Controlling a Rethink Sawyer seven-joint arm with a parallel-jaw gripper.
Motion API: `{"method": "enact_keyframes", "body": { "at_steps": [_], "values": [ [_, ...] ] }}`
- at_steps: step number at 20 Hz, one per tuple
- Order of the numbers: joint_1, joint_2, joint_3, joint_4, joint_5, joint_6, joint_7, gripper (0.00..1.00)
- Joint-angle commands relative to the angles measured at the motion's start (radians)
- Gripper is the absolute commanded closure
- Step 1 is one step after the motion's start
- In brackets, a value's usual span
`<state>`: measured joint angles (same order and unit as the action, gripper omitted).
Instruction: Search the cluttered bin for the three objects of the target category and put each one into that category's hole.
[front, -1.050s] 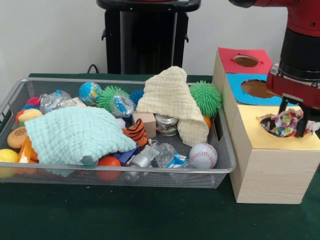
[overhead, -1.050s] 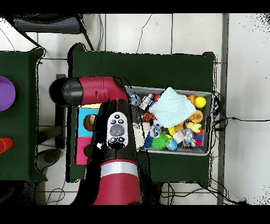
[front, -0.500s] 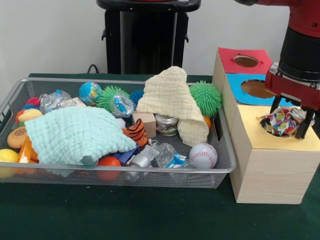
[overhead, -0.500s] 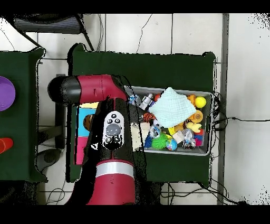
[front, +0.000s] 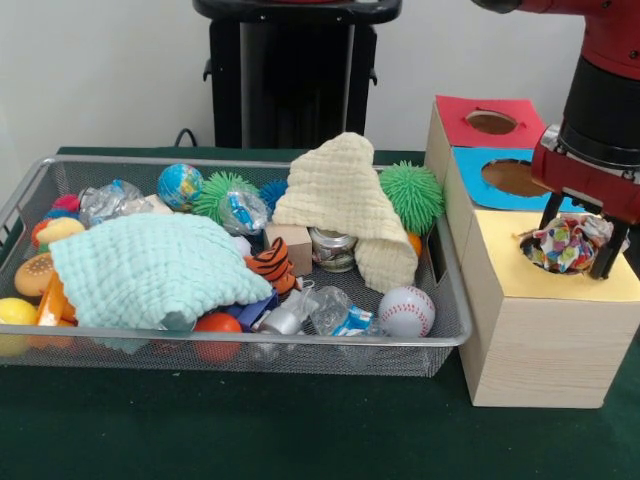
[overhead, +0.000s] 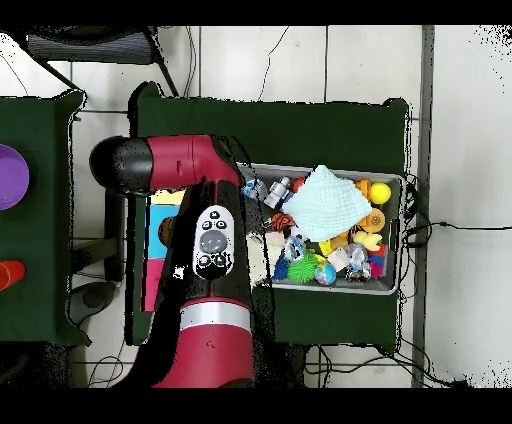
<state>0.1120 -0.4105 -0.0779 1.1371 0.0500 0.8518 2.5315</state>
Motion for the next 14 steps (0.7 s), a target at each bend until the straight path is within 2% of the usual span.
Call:
{"method": "enact_keyframes", "body": {
  "at_steps": [1, 4, 11, 14],
  "values": [
    [-0.015, 0.036, -0.031, -0.036, 0.000, 0.114, 0.147, 0.00],
    [-0.012, -0.027, -0.048, 0.033, -0.004, 0.112, 0.135, 0.00],
    [-0.019, -0.009, -0.052, 0.013, 0.002, 0.111, 0.119, 0.00],
    [-0.024, -0.016, -0.046, 0.029, 0.013, 0.100, 0.111, 0.00]
  ]
}}
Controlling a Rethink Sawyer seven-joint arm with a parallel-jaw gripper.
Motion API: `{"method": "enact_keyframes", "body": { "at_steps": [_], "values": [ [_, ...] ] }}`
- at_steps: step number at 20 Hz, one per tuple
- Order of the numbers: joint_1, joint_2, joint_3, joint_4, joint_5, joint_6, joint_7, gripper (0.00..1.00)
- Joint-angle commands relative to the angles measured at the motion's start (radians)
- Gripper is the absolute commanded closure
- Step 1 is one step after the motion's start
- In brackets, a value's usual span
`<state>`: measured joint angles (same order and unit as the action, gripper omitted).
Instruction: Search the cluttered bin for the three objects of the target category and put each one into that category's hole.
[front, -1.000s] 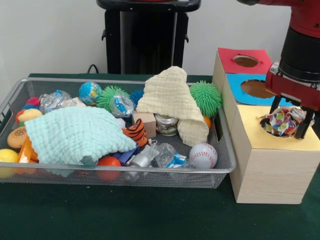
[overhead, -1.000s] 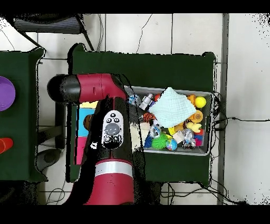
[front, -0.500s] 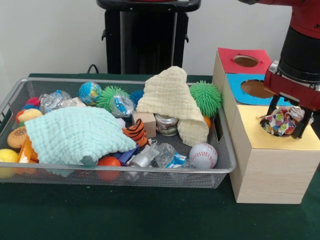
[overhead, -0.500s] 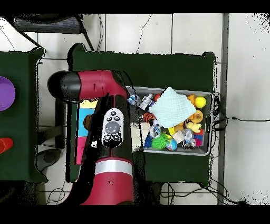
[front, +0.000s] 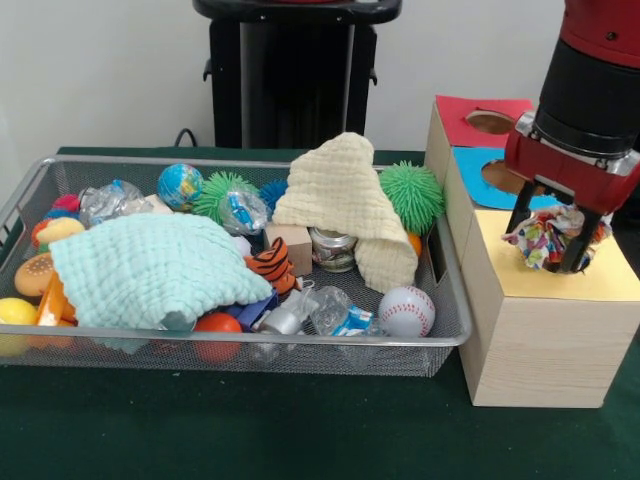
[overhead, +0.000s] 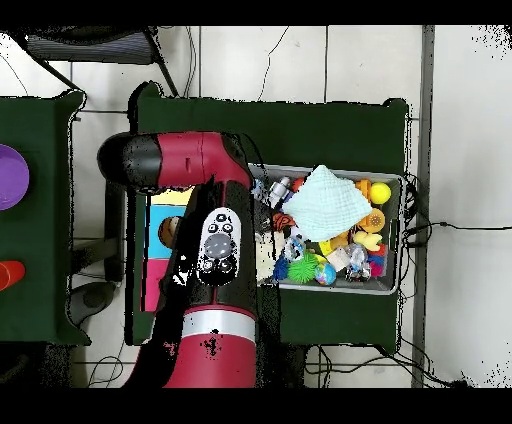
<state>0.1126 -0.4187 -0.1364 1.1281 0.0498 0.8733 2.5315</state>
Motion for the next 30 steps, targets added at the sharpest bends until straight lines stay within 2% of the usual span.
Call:
{"method": "enact_keyframes", "body": {
  "at_steps": [1, 5, 9, 15, 20, 26, 30],
  "values": [
    [-0.024, -0.005, 0.014, 0.038, 0.017, 0.076, 0.110, 0.00],
    [-0.032, 0.015, 0.021, 0.026, 0.022, 0.061, 0.107, 0.00],
    [-0.033, 0.006, 0.025, 0.048, 0.021, 0.050, 0.097, 0.00],
    [-0.034, -0.029, 0.030, 0.084, 0.040, 0.047, 0.109, 0.00],
    [-0.038, -0.078, 0.034, 0.122, 0.073, 0.081, 0.111, 0.00],
    [-0.034, -0.097, 0.021, 0.106, 0.110, 0.131, 0.148, 0.00],
    [-0.035, -0.099, 0.018, 0.118, 0.114, 0.112, 0.135, 0.00]
  ]
}}
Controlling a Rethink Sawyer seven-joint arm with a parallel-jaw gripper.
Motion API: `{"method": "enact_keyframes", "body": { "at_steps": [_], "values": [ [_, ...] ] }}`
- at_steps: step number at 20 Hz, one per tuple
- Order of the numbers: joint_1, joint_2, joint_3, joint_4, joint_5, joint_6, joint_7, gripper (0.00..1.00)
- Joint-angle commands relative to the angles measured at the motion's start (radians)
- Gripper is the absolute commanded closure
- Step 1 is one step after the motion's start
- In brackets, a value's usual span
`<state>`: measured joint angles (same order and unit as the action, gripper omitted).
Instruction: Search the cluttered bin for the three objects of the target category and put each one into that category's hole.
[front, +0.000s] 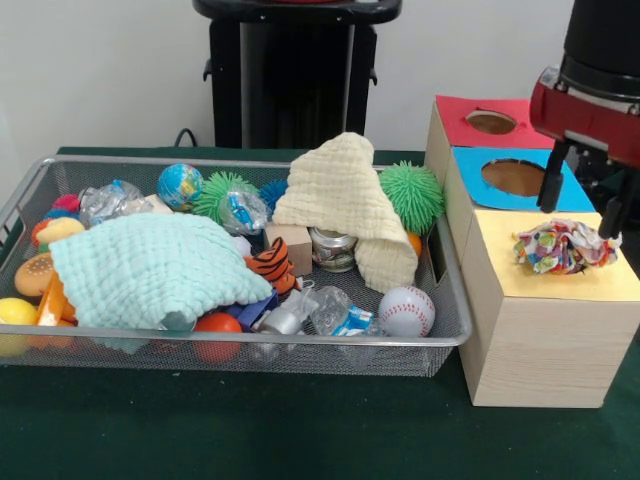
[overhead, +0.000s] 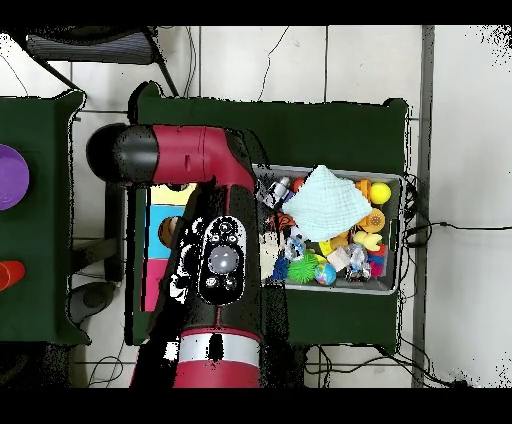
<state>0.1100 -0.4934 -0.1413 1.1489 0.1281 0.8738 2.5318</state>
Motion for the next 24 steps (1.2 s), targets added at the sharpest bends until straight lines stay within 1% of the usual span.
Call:
{"method": "enact_keyframes", "body": {
  "at_steps": [1, 4, 5, 6, 7, 10, 13, 15, 18, 24],
  "values": [
    [-0.034, -0.023, 0.024, 0.100, 0.038, 0.108, 0.132, 0.00],
    [-0.034, -0.021, 0.026, 0.104, 0.041, 0.098, 0.124, 0.00],
    [-0.032, -0.020, 0.022, 0.101, 0.032, 0.099, 0.115, 0.00],
    [-0.023, -0.014, 0.002, 0.087, 0.008, 0.105, 0.108, 0.00],
    [-0.021, -0.013, -0.003, 0.085, -0.003, 0.110, 0.094, 1.00],
    [-0.006, 0.001, -0.030, 0.059, -0.031, 0.150, 0.097, 1.00],
    [-0.002, 0.009, -0.046, 0.056, -0.037, 0.181, 0.103, 1.00],
    [0.004, 0.009, -0.050, 0.088, -0.024, 0.149, 0.126, 1.00],
    [0.006, 0.023, -0.047, 0.127, -0.012, 0.094, 0.136, 1.00],
    [-0.003, 0.054, -0.015, 0.192, 0.026, 0.008, 0.152, 1.00]
  ]
}}
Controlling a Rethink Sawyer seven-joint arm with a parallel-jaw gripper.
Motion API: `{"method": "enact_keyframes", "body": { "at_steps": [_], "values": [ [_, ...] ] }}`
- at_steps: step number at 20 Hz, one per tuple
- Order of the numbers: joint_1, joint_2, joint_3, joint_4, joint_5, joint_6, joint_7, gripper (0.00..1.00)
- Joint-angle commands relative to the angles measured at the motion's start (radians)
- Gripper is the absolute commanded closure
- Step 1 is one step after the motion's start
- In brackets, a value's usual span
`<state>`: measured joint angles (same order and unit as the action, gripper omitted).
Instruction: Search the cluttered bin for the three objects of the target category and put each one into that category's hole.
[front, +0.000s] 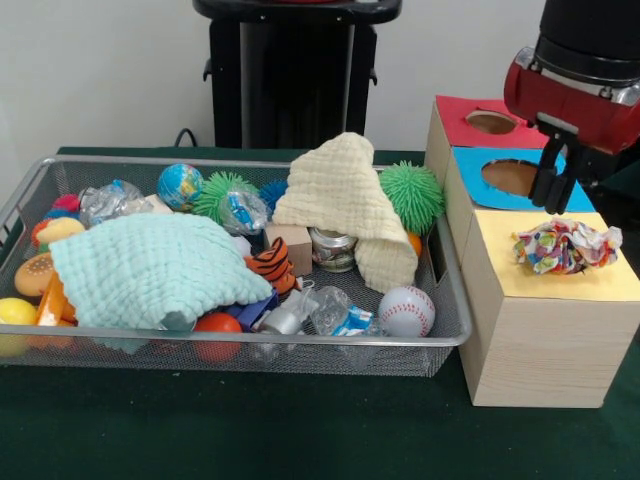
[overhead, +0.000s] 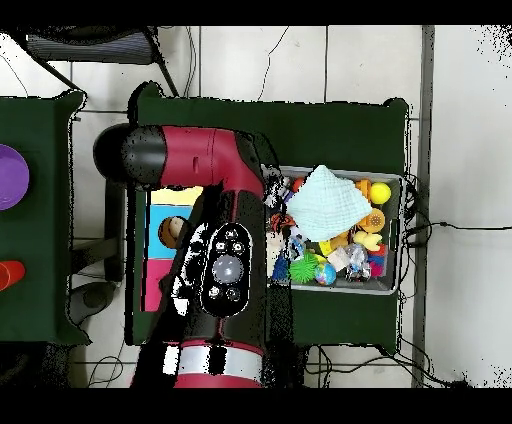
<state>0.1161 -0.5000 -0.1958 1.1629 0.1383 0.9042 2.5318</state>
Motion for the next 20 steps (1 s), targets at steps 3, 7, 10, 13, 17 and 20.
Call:
{"method": "enact_keyframes", "body": {
  "at_steps": [3, 7, 10, 13, 17, 20],
  "values": [
    [-0.009, 0.069, 0.048, 0.196, 0.033, -0.054, 0.169, 1.00],
    [-0.012, 0.072, 0.057, 0.196, 0.055, -0.063, 0.170, 1.00],
    [-0.017, 0.064, 0.059, 0.195, 0.070, -0.044, 0.160, 1.00],
    [-0.016, 0.046, 0.059, 0.199, 0.083, -0.025, 0.158, 1.00],
    [-0.008, 0.035, 0.049, 0.182, 0.087, -0.016, 0.166, 1.00],
    [0.000, 0.024, 0.034, 0.140, 0.076, 0.037, 0.162, 1.00]
  ]
}}
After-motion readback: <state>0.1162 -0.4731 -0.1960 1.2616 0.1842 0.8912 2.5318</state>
